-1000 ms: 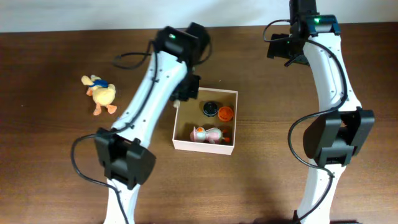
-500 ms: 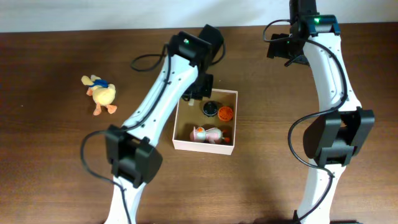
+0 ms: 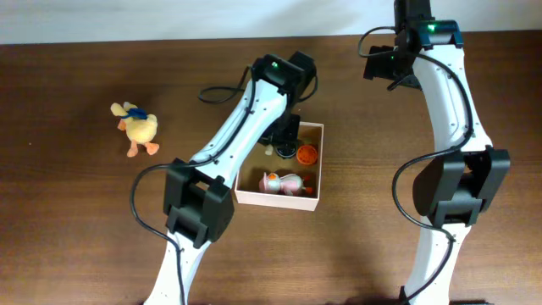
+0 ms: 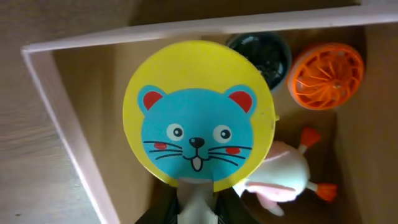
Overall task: Pack container
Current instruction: 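Lower the rattle into the box and open the left gripper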
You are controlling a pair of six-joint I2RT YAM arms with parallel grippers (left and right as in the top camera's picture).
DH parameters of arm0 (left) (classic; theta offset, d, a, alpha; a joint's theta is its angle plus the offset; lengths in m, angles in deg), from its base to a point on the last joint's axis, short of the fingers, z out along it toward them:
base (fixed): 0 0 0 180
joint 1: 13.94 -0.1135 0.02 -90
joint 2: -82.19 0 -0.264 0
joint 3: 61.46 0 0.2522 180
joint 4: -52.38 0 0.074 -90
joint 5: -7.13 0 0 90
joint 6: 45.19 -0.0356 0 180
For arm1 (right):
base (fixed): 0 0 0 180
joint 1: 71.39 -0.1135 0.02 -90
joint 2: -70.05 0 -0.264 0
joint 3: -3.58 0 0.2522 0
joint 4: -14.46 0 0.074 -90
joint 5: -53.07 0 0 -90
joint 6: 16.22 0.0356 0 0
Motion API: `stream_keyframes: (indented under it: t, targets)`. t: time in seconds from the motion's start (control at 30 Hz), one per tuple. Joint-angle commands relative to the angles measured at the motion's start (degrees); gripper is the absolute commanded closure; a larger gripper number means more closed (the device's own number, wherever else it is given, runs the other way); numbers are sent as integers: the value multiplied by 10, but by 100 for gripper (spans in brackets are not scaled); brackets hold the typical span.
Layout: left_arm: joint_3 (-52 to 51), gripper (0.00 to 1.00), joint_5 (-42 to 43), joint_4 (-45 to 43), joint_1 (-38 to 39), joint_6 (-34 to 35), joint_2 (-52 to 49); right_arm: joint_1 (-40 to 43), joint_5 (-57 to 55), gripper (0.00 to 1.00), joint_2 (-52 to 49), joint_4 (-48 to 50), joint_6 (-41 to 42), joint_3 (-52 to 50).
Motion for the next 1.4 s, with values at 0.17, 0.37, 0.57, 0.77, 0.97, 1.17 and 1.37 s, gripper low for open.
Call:
stream_keyframes:
  t: [0.17, 0.37, 0.57, 0.77, 0.97, 1.17, 1.37]
  targets:
    - [-15, 92, -67, -7, -1, 7, 0, 2, -1, 1, -2, 0, 5, -3]
    - [-63, 92, -75, -35, -5, 7, 0, 2, -1, 1, -2, 0, 5, -3]
    - [-89, 93, -75, -53, -17, 7, 0, 2, -1, 1, -2, 0, 5, -3]
    - [-96, 98, -74, -55, -17, 8, 0, 2, -1, 1, -2, 0, 5, -3]
    - [-96, 98, -74, -30, -17, 12, 0, 2, -1, 1, -2, 0, 5, -3]
    - [-96, 98, -70, -6, -17, 23, 0, 2, -1, 1, -2, 0, 5, -3]
    - [-96, 98, -70, -23, -17, 23, 0, 2, -1, 1, -2, 0, 5, -3]
